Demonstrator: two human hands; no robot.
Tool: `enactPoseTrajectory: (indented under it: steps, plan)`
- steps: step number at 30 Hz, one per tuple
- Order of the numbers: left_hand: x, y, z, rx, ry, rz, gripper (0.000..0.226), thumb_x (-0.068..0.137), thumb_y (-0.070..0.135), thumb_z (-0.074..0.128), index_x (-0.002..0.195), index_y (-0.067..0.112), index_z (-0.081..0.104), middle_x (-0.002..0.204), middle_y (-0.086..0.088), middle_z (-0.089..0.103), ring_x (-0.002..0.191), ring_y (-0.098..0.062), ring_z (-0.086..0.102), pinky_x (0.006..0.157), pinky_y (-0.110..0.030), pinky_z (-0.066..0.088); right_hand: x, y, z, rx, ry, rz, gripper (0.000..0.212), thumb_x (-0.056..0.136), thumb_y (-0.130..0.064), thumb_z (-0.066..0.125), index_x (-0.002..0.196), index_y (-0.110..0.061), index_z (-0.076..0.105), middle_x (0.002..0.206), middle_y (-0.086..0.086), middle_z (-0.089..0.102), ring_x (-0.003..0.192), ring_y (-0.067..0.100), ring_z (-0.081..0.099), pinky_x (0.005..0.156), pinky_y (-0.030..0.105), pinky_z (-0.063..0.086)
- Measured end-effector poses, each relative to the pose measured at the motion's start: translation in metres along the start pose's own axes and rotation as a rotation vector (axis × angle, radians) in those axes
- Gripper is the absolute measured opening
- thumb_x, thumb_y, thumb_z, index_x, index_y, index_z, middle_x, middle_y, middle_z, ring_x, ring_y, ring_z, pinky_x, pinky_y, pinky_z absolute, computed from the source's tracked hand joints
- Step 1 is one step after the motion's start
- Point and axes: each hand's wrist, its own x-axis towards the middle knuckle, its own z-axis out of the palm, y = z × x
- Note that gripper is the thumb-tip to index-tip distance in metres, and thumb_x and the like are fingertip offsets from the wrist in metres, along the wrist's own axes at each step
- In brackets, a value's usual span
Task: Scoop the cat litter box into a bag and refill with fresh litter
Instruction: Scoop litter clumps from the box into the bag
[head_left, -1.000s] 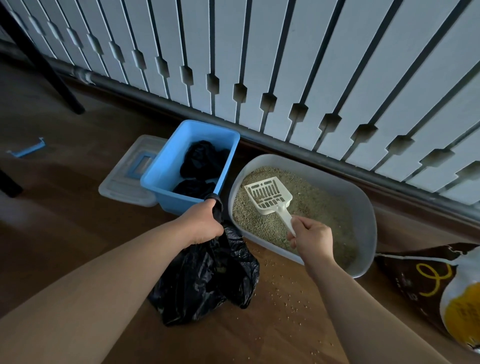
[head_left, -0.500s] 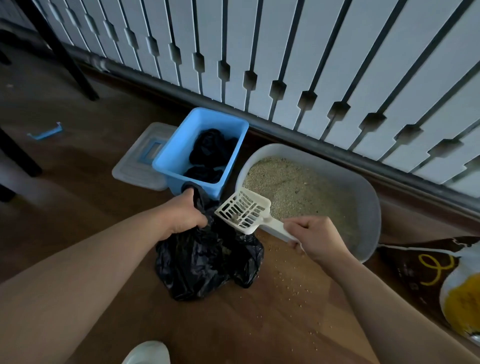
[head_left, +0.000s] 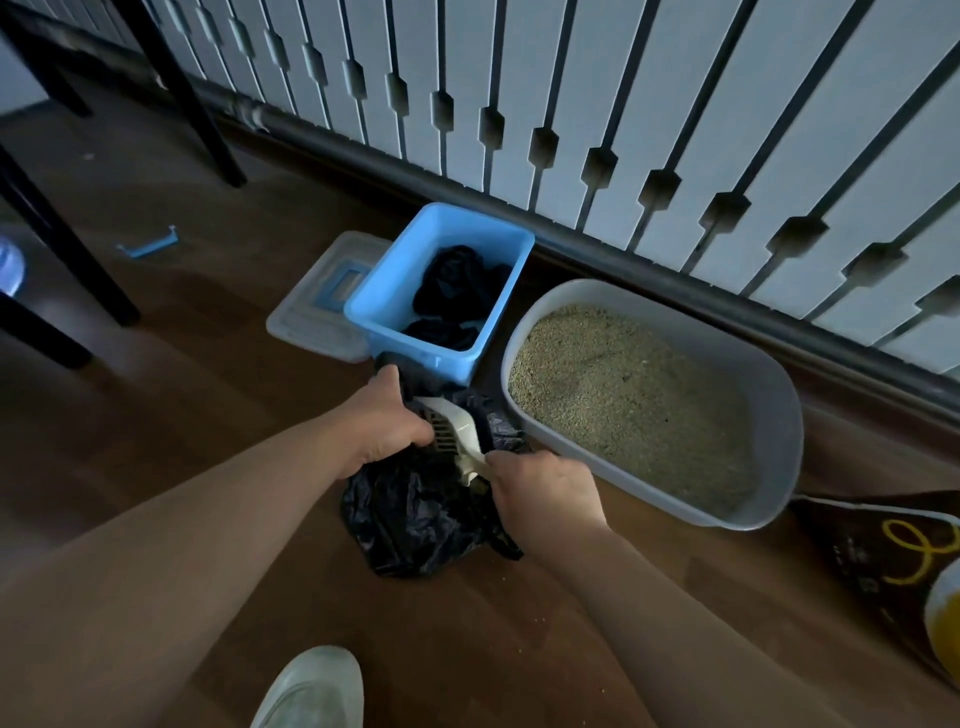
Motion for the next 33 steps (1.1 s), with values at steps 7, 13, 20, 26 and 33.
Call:
enactPoseTrajectory:
  steps: [7, 13, 20, 26, 33]
  plan:
    - [-0.002, 0.011, 0.002, 0.000, 0.010, 0.004, 0.079, 0.086, 0.010, 0.063, 0.149, 0.012, 0.016, 0.148, -0.010, 0.030, 0.122, -0.024, 0.039, 0.090, -0.032, 0.037, -0.009, 0.018, -0.013, -0.045, 0.065, 0.011, 0.022, 0.097, -0.021, 0.041, 0.106, -0.029, 0.059, 0.073, -0.003, 0.055, 0.066, 0.022, 0.049, 0.050, 0.030, 0.024]
    - [-0.001, 0.017, 0.005, 0.035, 0.011, 0.001, 0.077, 0.085, 0.010, 0.065, 0.147, 0.013, 0.019, 0.136, -0.010, 0.040, 0.114, -0.023, 0.043, 0.088, -0.032, 0.039, -0.016, 0.029, -0.020, 0.117, 0.071, 0.116, 0.033, 0.093, -0.026, 0.046, 0.120, -0.039, 0.061, 0.093, -0.004, 0.069, 0.088, 0.019, 0.063, 0.066, 0.026, 0.036]
    - [0.001, 0.025, 0.006, 0.036, -0.051, -0.001, 0.087, 0.090, 0.011, 0.061, 0.154, 0.018, 0.002, 0.142, -0.009, 0.034, 0.103, -0.018, 0.036, 0.086, -0.032, 0.037, -0.018, 0.059, -0.018, 0.725, 0.223, 0.449, 0.030, 0.083, -0.022, 0.067, 0.109, -0.035, 0.071, 0.080, -0.012, 0.069, 0.041, 0.000, 0.051, 0.043, 0.020, 0.044]
    - [0.008, 0.039, 0.018, 0.059, -0.073, 0.023, 0.093, 0.089, 0.011, 0.061, 0.154, 0.019, -0.005, 0.110, 0.003, 0.035, 0.093, -0.015, 0.041, 0.077, -0.030, 0.039, -0.010, 0.101, -0.029, 0.718, 0.345, 0.663, 0.032, 0.087, -0.019, 0.063, 0.118, -0.024, 0.068, 0.079, -0.014, 0.065, 0.049, 0.010, 0.055, 0.046, 0.022, 0.043]
    - [0.019, 0.056, 0.038, 0.078, -0.111, 0.056, 0.095, 0.088, 0.009, 0.061, 0.154, 0.020, -0.006, 0.142, -0.012, 0.036, 0.088, -0.013, 0.044, 0.073, -0.026, 0.040, 0.026, 0.121, -0.020, -0.034, 0.193, 0.451, 0.054, 0.090, -0.010, 0.045, 0.137, -0.036, 0.051, 0.124, 0.002, 0.058, 0.111, 0.021, 0.054, 0.096, 0.035, 0.034]
